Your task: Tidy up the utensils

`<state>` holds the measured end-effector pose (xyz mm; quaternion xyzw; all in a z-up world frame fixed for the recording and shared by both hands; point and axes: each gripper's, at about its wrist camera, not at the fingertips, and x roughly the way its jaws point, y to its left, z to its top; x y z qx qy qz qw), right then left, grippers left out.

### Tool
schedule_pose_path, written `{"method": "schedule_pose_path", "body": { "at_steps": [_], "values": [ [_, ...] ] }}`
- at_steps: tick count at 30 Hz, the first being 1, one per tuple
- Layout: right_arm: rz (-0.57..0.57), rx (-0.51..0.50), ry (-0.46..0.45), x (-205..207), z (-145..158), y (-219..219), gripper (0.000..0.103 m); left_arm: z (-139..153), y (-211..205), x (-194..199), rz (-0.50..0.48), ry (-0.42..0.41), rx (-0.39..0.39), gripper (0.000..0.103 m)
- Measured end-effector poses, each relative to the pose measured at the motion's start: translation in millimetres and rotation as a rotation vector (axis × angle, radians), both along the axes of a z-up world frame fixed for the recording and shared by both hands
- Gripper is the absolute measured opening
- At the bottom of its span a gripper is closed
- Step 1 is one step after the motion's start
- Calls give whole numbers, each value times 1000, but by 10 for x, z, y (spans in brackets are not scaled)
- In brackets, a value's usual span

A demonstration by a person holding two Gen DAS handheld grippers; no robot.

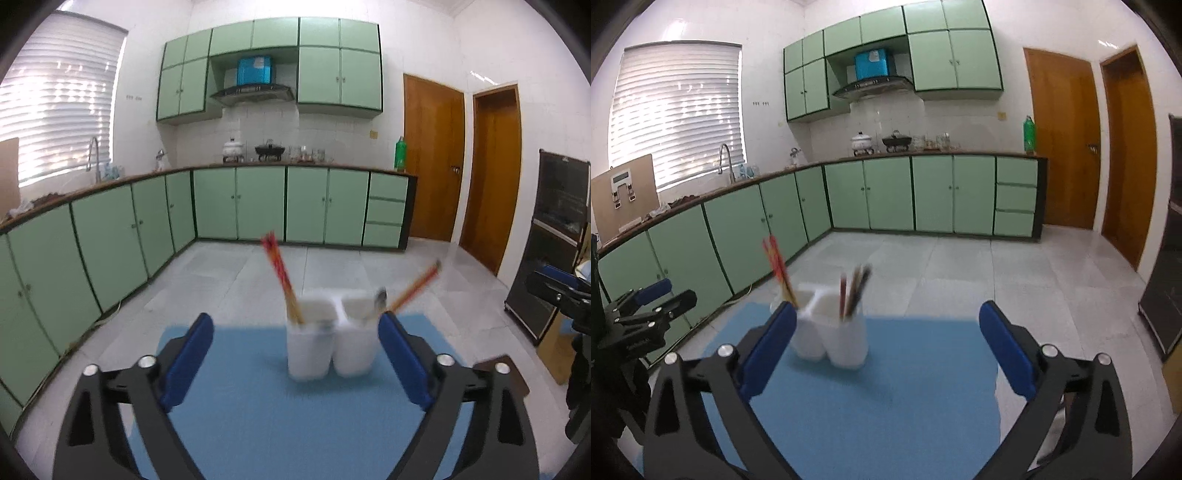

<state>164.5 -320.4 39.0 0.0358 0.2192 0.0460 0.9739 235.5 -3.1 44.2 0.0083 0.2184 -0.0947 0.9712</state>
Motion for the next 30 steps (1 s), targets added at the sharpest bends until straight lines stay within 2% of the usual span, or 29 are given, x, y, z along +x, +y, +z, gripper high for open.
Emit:
{"method": "schedule_pose_path", "body": {
  "at_steps": [4,9,12,15,23,30],
  "values": [
    [-1,19,65,-356,-329,57,98,-260,4,-354,24,40,12,97],
    [7,30,141,-726,-695,274,98,-535,-43,-750,60,87,10,97],
    [31,31,178,-856,-798,439,98,-626,-86,-924,67,101,21,97],
    [66,18,197,-969,-852,583,98,-625,-154,-1097,70,80,68,97],
    [113,-7,139,-1057,-512,687,98,-350,-59,-1281,75,31,17,97],
    [127,-14,82,-1085,-200,715,98,-125,-5,-1434,84,-27,6,97]
  ]
}}
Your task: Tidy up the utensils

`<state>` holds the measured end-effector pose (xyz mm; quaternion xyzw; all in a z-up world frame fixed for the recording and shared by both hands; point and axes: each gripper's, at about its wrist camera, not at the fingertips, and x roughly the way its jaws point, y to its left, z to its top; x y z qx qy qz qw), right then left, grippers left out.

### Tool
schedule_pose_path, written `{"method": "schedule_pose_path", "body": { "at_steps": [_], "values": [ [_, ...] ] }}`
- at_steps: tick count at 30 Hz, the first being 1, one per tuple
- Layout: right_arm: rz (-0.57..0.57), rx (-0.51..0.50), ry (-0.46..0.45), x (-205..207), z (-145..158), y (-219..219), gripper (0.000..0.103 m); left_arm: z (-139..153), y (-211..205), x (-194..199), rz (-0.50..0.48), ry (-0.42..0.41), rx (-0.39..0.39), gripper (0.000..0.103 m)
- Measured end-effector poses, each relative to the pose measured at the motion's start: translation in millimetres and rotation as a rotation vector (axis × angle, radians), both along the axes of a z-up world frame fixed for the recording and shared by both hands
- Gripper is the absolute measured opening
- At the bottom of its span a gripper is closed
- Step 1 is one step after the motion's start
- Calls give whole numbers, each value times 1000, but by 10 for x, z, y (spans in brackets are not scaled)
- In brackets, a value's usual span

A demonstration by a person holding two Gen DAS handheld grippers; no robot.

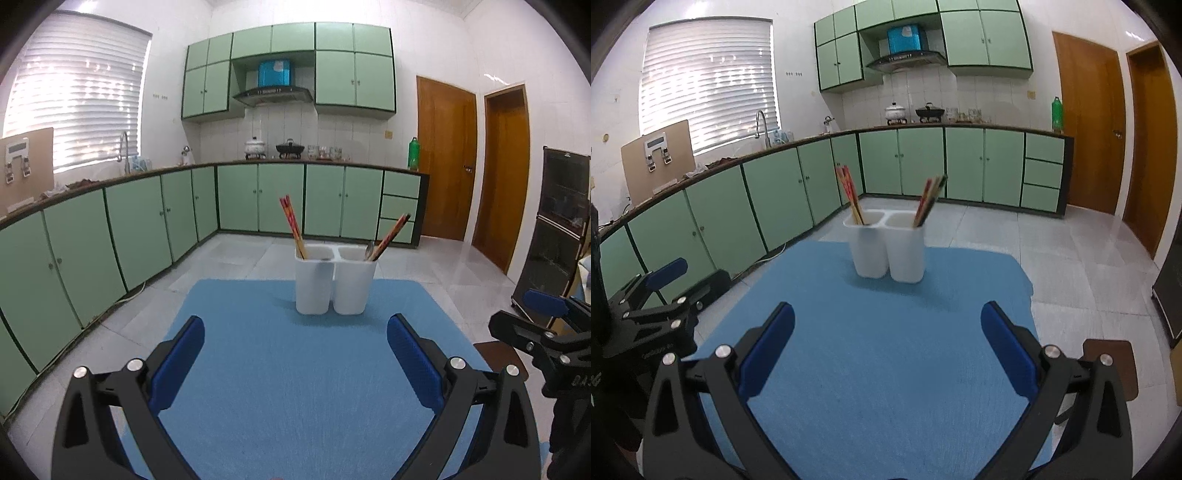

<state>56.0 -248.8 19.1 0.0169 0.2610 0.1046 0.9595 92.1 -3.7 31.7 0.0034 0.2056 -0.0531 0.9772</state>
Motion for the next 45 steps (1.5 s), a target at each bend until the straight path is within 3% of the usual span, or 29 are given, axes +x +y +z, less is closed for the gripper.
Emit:
{"method": "schedule_pose_path", "body": {
  "at_steps": [13,45],
  "values": [
    [0,2,-24,11,123,5,98,148,-5,-125,-2,-47,-2,97],
    [-3,1,-27,68,105,10,98,167,-27,-176,-9,-53,3,97]
  ]
}}
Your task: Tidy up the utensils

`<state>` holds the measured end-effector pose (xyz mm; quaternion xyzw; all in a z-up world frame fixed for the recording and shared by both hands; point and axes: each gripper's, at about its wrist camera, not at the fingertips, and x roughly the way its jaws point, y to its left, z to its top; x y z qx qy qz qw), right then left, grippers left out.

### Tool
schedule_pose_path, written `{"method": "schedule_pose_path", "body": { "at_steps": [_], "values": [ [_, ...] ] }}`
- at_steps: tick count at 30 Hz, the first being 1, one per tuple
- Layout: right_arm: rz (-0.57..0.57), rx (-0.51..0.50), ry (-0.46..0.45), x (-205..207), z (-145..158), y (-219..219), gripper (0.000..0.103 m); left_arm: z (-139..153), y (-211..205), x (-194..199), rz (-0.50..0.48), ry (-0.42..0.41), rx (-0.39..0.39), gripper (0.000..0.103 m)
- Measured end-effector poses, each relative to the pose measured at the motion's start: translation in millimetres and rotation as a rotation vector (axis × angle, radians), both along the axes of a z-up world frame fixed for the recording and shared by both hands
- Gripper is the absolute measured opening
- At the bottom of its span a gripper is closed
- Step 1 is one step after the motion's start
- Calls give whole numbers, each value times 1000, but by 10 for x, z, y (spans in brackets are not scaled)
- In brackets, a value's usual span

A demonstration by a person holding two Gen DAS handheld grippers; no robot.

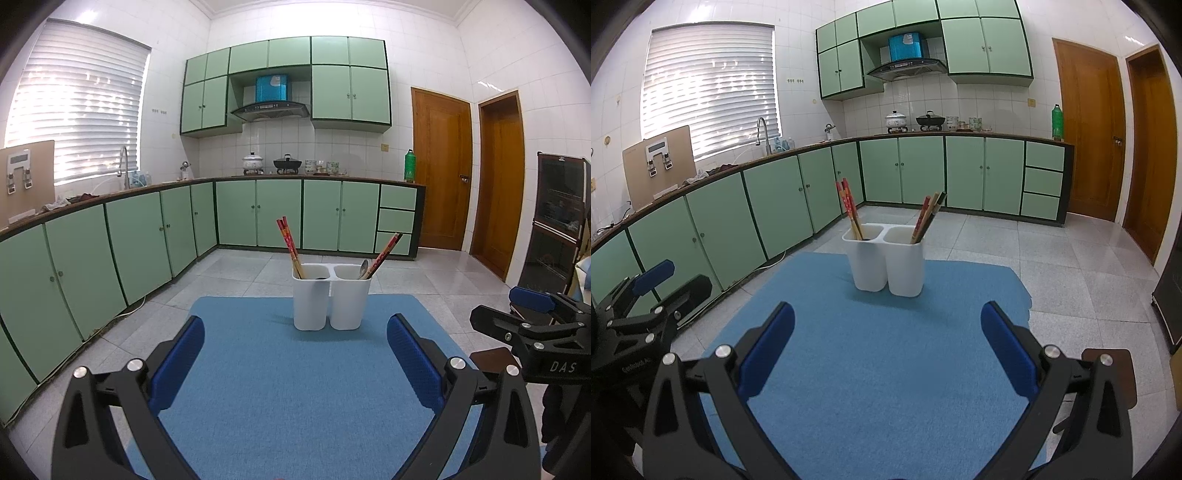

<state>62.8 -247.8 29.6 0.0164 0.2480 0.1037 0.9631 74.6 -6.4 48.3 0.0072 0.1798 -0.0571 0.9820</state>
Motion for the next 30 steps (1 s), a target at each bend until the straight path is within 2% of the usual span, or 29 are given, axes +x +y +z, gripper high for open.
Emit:
{"method": "schedule_pose_path", "body": {
  "at_steps": [30],
  "values": [
    [0,1,0,12,-27,-7,98,-20,-1,3,-2,3,1,97]
  ]
}}
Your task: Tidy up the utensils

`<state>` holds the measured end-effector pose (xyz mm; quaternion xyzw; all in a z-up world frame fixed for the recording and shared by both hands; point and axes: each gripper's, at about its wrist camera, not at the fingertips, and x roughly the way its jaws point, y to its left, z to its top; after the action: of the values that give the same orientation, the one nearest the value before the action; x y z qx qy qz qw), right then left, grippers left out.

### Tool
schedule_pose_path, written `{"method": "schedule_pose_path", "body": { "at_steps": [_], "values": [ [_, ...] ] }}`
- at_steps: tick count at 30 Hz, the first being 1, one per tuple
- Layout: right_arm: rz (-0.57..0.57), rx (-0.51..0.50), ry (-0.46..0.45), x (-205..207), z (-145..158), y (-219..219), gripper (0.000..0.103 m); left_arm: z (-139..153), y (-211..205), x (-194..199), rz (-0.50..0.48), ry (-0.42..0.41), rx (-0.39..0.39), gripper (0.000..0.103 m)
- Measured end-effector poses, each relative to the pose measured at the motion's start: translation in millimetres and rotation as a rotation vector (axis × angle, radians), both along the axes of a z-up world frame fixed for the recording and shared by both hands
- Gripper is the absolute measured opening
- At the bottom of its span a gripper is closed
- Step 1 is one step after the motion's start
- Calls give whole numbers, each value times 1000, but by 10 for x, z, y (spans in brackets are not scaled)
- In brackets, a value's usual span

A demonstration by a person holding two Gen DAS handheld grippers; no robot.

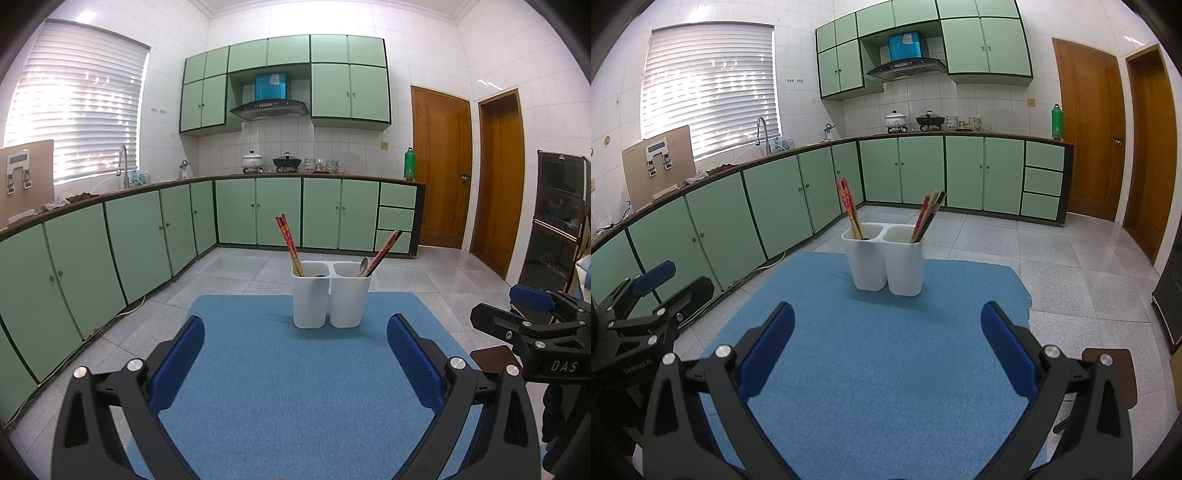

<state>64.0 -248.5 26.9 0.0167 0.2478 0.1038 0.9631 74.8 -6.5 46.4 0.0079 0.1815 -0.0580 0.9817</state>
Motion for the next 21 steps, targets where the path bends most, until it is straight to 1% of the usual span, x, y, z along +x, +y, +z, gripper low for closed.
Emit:
{"method": "schedule_pose_path", "body": {
  "at_steps": [21],
  "values": [
    [1,-3,1,-3,-4,22,98,-2,7,-1,-5,-1,1,97]
  ]
}}
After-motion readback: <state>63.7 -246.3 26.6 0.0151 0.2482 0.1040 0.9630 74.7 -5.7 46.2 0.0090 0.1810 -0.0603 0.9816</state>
